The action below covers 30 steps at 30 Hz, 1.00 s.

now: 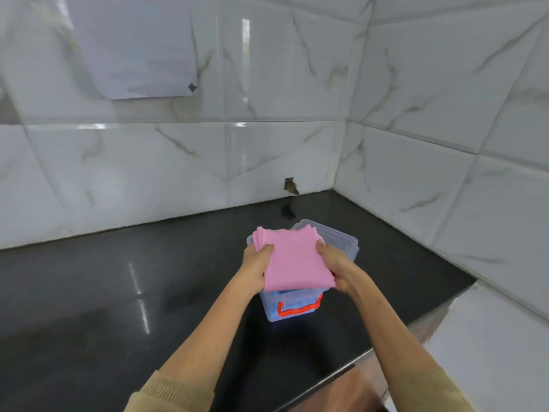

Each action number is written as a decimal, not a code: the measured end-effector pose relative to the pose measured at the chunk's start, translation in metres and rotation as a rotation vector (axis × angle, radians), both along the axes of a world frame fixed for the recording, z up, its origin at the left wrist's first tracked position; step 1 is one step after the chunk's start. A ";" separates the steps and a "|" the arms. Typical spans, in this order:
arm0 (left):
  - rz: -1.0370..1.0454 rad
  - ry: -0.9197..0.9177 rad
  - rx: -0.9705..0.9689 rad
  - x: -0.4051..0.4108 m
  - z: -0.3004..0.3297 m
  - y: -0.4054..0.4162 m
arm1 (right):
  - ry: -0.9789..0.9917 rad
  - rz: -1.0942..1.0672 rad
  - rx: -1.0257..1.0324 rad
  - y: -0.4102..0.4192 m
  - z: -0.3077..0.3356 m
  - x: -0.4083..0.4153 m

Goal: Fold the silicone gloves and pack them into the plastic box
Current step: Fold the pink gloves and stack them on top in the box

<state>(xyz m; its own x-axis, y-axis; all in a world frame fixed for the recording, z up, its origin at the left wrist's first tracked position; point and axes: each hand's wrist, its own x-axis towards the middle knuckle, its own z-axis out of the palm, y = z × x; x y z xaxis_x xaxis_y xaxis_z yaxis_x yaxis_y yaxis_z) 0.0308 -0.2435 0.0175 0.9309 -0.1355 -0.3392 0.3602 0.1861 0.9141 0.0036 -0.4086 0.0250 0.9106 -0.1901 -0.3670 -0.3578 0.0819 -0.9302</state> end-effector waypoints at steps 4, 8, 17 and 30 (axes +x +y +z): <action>0.076 0.033 0.008 -0.029 0.000 0.067 | -0.024 0.131 0.019 0.062 -0.008 -0.019; 0.221 0.026 -0.019 -0.072 -0.003 0.136 | 0.006 0.284 0.006 0.126 -0.008 -0.037; 0.452 0.005 0.089 -0.128 -0.009 0.206 | 0.057 0.462 -0.013 0.203 -0.014 -0.061; 0.250 -0.075 0.163 -0.105 -0.005 0.203 | 0.071 0.274 0.091 0.201 -0.014 -0.062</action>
